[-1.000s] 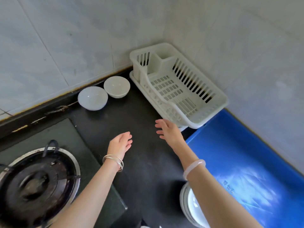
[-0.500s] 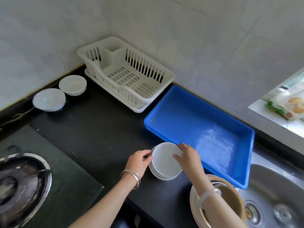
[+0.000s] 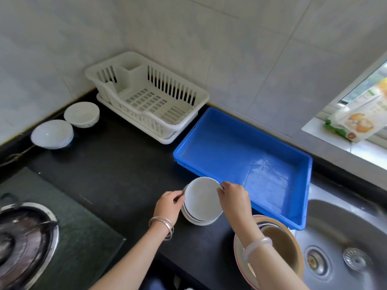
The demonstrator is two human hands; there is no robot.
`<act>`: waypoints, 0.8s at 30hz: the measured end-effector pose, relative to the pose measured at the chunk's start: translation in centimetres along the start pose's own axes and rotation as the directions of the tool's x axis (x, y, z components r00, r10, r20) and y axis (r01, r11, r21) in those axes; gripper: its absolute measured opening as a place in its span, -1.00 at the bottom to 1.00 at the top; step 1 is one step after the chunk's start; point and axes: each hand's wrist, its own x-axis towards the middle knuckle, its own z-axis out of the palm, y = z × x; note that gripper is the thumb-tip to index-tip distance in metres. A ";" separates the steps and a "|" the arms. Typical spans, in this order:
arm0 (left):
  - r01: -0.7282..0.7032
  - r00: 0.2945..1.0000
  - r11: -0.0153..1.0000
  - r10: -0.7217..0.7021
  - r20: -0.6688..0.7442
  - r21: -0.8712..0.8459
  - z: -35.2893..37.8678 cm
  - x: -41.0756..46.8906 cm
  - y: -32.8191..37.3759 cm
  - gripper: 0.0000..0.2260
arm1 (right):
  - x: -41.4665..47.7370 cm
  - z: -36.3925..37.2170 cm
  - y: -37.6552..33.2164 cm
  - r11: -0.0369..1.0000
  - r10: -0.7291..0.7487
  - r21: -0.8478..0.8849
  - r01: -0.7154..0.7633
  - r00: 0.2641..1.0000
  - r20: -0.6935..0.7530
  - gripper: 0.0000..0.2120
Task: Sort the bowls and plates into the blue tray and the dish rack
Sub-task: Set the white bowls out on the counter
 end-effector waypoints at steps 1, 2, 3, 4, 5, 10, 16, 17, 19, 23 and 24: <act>0.004 1.000 1.000 -0.004 0.004 -0.003 0.0 0.0 0.0 -0.72 | -0.1 -0.3 0.3 1.000 0.012 0.021 -0.012 1.000 -0.007 -0.79; 0.007 1.000 1.000 -0.007 0.007 -0.001 -0.1 0.1 0.1 -0.73 | -0.1 -0.6 0.7 0.998 0.038 0.055 -0.037 0.999 -0.012 -0.77; 0.008 1.000 1.000 -0.008 0.008 0.006 -0.1 0.1 0.1 -0.73 | -0.2 -0.9 1.0 0.993 0.069 0.101 -0.067 0.997 -0.018 -0.74; 0.005 1.000 1.000 -0.005 0.005 0.019 0.0 0.1 0.2 -0.72 | -0.2 -1.3 1.5 0.983 0.102 0.153 -0.096 0.994 -0.028 -0.73; 0.003 1.000 0.999 -0.003 -0.001 0.033 0.1 0.2 0.3 -0.72 | -0.2 -1.7 1.9 0.973 0.128 0.201 -0.117 0.991 -0.039 -0.72; 0.008 0.995 0.996 0.001 -0.097 0.089 1.0 0.4 1.7 -0.76 | -0.2 -3.3 3.3 0.932 0.202 0.317 -0.177 0.978 -0.046 -0.72; 0.010 0.984 0.996 0.006 -0.180 0.086 1.4 0.2 3.0 -0.80 | -0.6 -3.7 4.0 0.885 0.238 0.411 -0.218 0.971 0.003 -0.67; 0.010 0.984 0.996 0.006 -0.177 0.086 1.3 0.3 3.2 -0.81 | -0.7 -3.8 4.1 0.877 0.238 0.427 -0.221 0.971 0.015 -0.68; 0.011 0.988 0.997 0.001 -0.153 0.075 0.9 0.4 3.5 -0.84 | -0.7 -4.0 4.2 0.866 0.239 0.445 -0.228 0.971 0.032 -0.70; 0.010 0.991 1.000 -0.010 -0.131 0.001 -0.6 0.4 3.7 -0.87 | -0.5 -4.6 4.0 0.858 0.224 0.467 -0.213 0.974 0.031 -0.68; 0.013 0.991 1.000 -0.016 -0.133 -0.025 -1.2 0.4 3.7 -0.87 | -0.3 -4.7 3.8 0.851 0.220 0.481 -0.209 0.975 0.034 -0.71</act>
